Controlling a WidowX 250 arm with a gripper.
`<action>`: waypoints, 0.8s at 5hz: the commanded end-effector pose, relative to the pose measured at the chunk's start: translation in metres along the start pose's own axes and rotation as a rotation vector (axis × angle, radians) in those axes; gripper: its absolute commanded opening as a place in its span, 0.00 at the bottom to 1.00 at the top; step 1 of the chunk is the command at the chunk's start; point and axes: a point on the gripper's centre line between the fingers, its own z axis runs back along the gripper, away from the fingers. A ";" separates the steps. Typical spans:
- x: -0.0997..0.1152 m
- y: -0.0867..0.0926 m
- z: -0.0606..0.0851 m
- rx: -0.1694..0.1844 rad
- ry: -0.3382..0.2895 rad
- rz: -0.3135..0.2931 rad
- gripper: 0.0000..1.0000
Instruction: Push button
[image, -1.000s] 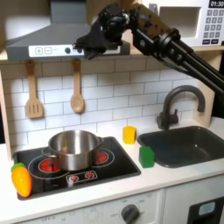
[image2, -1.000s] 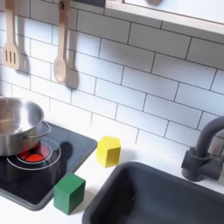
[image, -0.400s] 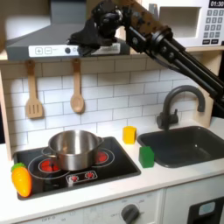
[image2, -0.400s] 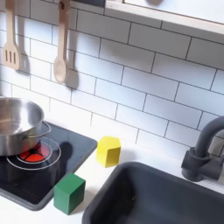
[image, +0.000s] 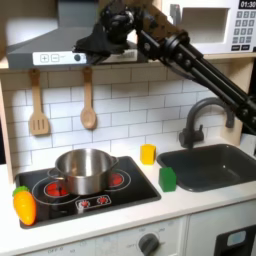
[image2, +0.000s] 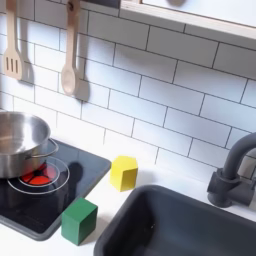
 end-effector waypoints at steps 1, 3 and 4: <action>0.001 -0.015 -0.023 -0.012 0.027 -0.025 0.00; 0.003 -0.008 -0.023 0.019 0.034 -0.044 0.00; 0.002 -0.006 -0.022 0.028 0.043 -0.059 0.00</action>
